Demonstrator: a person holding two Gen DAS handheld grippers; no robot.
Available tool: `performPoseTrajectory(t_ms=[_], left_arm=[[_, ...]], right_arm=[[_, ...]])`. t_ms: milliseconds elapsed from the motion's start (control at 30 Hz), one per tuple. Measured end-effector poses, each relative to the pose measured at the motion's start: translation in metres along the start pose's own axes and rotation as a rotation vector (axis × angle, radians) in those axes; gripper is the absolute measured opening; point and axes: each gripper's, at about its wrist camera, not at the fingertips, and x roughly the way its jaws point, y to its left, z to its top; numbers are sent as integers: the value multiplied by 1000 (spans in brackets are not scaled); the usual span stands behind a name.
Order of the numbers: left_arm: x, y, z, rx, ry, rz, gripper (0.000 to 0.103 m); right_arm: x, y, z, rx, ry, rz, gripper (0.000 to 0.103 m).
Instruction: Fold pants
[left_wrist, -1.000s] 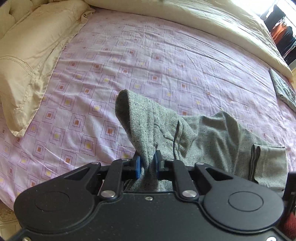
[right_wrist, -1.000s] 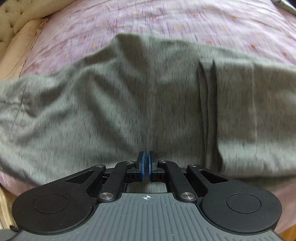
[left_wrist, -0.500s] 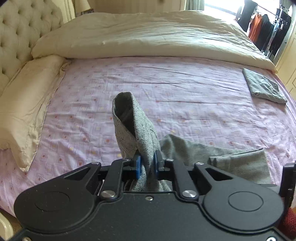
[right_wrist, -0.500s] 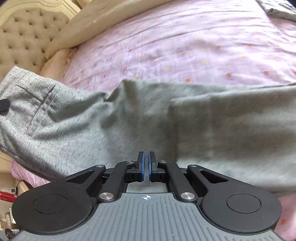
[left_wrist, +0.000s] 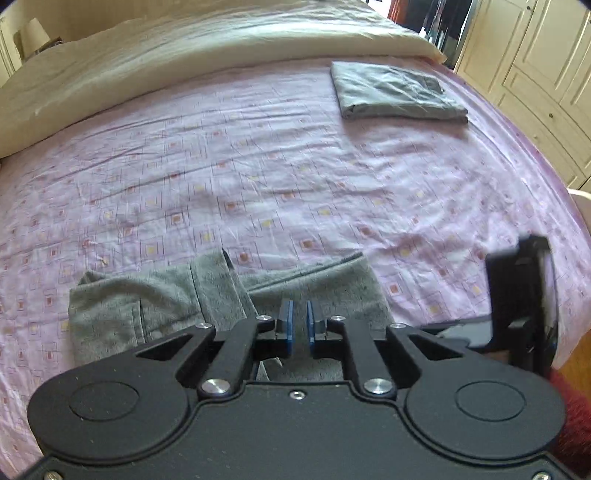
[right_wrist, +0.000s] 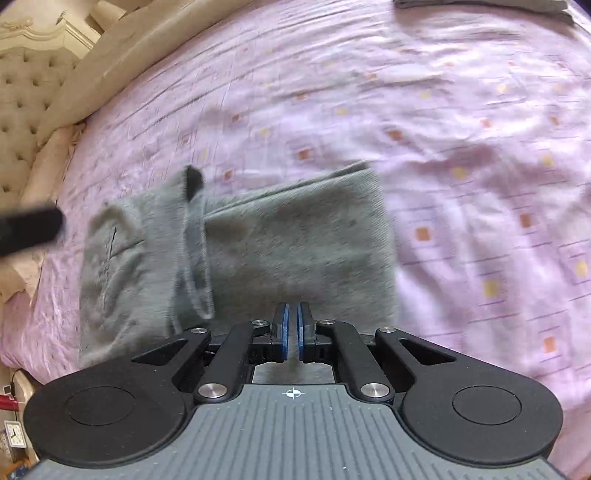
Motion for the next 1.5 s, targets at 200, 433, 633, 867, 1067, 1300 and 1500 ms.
performPoseTrajectory(t_ms=[200, 433, 633, 867, 1067, 1300, 1500], left_arm=[[14, 45, -39, -116, 121, 145, 20], [7, 136, -93, -332, 233, 329, 20], [-7, 183, -127, -468, 277, 370, 20], [-6, 208, -135, -513, 284, 355, 20], [-3, 218, -120, -503, 249, 324, 20], [11, 194, -97, -419, 225, 263, 31], [34, 159, -79, -317, 239, 215, 32]], right_arm=[[0, 3, 22, -4, -30, 127, 39], [42, 49, 36, -32, 46, 245, 55], [64, 62, 32, -18, 91, 161, 60], [68, 99, 26, -136, 133, 134, 19], [-22, 151, 17, -284, -32, 184, 7], [-55, 88, 4, -256, -80, -102, 5], [4, 32, -7, -120, 58, -229, 2]])
